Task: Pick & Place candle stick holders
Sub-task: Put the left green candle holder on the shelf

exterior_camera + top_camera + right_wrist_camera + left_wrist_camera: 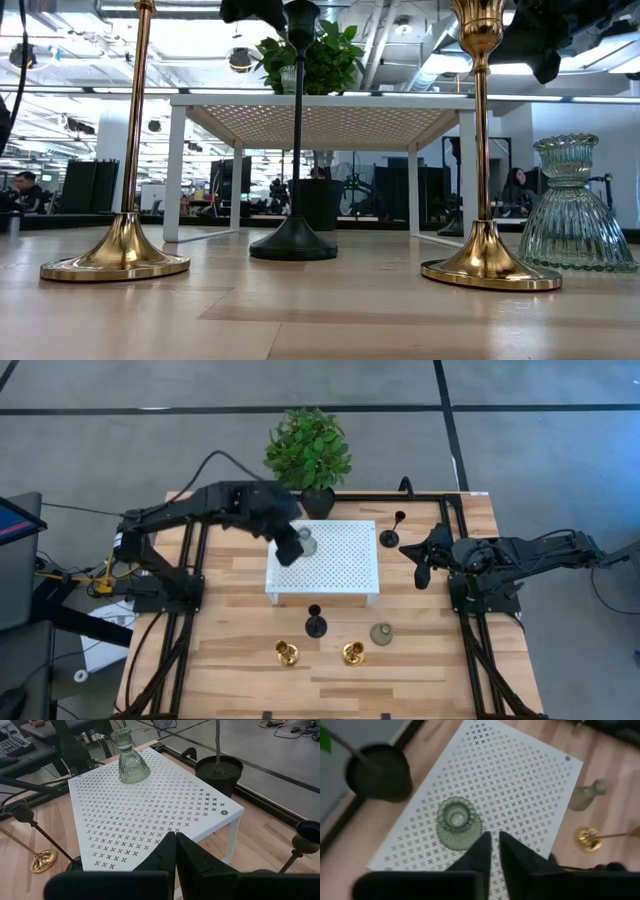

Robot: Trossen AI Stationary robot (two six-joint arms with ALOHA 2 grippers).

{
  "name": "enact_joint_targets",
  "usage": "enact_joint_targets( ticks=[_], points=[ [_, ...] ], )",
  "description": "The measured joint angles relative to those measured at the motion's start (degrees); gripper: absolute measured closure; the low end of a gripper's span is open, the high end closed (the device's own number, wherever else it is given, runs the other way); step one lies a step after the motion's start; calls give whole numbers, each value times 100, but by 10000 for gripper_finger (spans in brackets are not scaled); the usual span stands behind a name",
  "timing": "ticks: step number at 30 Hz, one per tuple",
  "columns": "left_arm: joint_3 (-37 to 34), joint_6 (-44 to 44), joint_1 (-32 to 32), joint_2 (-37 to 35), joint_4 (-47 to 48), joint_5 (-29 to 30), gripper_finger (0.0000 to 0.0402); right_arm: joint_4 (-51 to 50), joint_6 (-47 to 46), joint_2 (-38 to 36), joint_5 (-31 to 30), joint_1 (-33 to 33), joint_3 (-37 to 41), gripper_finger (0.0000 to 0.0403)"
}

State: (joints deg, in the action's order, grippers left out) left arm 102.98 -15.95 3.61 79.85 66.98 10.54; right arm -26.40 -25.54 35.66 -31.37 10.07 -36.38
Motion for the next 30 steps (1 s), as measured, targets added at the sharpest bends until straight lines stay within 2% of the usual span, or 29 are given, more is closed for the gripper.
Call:
enact_joint_targets(
  ticks=[2,5,8,16,20,25,30],
  points=[
    [0,89,-307,-2,0,390,394,1,0,1,0,0,0,403],
    [-48,103,-683,-2,-50,813,396,-1,0,0,0,0,0,403],
    [-466,143,-971,-99,-311,1091,398,1,0,2,0,0,0,403],
    [-2486,547,-1151,-642,-2756,1047,398,-1,0,0,0,0,0,403],
    [-3321,460,-1095,-1066,-3399,1168,399,-19,0,0,2,0,0,403],
    [-4228,328,-1088,-1497,-4529,1411,399,-26,0,2,0,0,0,403],
    [-4777,325,-1081,-1503,-5293,1477,399,-41,0,0,-3,-2,0,403]
  ],
)
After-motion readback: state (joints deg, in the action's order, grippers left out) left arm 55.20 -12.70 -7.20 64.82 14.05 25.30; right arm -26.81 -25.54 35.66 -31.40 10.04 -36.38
